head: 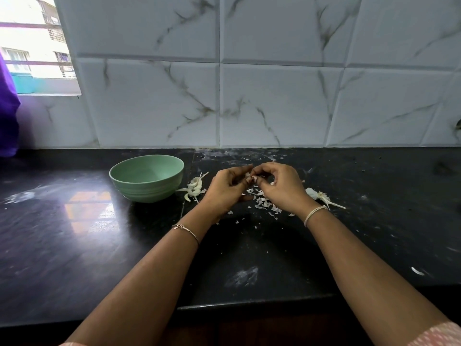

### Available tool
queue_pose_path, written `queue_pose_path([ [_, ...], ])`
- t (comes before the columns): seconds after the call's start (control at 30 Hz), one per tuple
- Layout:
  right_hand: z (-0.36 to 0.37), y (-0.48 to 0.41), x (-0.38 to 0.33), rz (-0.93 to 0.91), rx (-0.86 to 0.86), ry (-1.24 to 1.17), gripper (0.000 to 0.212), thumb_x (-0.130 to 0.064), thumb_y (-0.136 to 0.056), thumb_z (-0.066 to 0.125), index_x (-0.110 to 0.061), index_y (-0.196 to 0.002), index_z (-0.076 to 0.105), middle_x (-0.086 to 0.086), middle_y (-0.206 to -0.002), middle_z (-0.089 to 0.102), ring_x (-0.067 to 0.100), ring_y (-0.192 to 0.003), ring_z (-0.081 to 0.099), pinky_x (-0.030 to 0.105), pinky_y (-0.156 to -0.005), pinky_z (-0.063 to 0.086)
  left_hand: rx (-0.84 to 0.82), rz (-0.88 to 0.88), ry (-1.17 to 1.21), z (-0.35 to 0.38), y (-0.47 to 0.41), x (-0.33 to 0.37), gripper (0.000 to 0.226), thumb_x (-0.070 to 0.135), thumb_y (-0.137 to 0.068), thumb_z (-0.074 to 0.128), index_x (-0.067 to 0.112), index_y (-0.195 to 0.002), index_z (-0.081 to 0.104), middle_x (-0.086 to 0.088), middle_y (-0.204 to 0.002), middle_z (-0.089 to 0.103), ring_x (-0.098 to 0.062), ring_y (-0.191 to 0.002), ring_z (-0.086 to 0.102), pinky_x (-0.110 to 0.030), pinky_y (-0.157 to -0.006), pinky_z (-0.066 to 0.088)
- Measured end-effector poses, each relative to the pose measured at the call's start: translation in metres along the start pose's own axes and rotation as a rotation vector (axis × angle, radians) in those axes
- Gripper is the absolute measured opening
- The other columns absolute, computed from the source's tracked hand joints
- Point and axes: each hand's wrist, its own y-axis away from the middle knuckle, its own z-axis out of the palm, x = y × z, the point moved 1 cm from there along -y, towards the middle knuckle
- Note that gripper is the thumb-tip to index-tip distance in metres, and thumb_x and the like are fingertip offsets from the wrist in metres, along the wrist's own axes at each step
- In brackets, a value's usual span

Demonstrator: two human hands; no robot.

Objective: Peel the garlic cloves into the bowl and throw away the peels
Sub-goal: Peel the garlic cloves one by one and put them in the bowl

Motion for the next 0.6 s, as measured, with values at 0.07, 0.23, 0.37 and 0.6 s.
queue_pose_path([
  [0.07, 0.001, 0.000, 0.000, 0.000, -0.005, -0.046, 0.018, -0.018, -0.085, 0.070, -0.036, -0.086, 0.070, -0.014, -0.087, 0.070, 0.011, -0.084, 0.065, 0.042, -0.090, 0.052, -0.038, -0.011, 0.055, 0.000, 0.001, 0.002, 0.038, 0.008, -0.097, 0.056, 0.009, -0.135, 0.054, -0.002, -0.119, 0.069, -0.011, -0.111, 0.065, -0.026, -0.073, 0.058],
  [0.23, 0.001, -0.002, 0.002, 0.042, 0.027, -0.108, 0.029, -0.018, -0.087, 0.069, -0.044, -0.076, 0.062, -0.019, -0.085, 0.068, 0.012, -0.089, 0.065, 0.043, -0.092, 0.051, -0.042, -0.039, 0.158, -0.002, 0.002, 0.003, 0.031, 0.005, -0.098, 0.052, 0.009, -0.128, 0.059, -0.007, -0.110, 0.071, -0.015, -0.107, 0.067, -0.032, -0.078, 0.060],
  [0.37, -0.003, -0.002, 0.004, 0.074, 0.068, -0.110, 0.023, -0.022, -0.087, 0.067, -0.041, -0.075, 0.063, -0.019, -0.079, 0.067, 0.009, -0.082, 0.064, 0.045, -0.092, 0.051, 0.001, -0.079, 0.269, -0.003, 0.003, 0.004, 0.030, 0.001, -0.098, 0.050, 0.005, -0.127, 0.057, -0.012, -0.107, 0.069, -0.018, -0.091, 0.071, -0.032, -0.073, 0.061],
  [0.6, -0.021, -0.003, 0.016, 0.154, 0.097, 0.165, 0.016, -0.037, -0.088, 0.060, -0.029, -0.089, 0.074, -0.011, -0.093, 0.060, 0.013, -0.090, 0.058, 0.036, -0.087, 0.048, 0.026, -0.102, 0.373, -0.003, 0.007, 0.010, 0.014, 0.009, -0.098, 0.054, 0.006, -0.111, 0.049, -0.005, -0.101, 0.075, -0.018, -0.082, 0.072, -0.032, -0.068, 0.059],
])
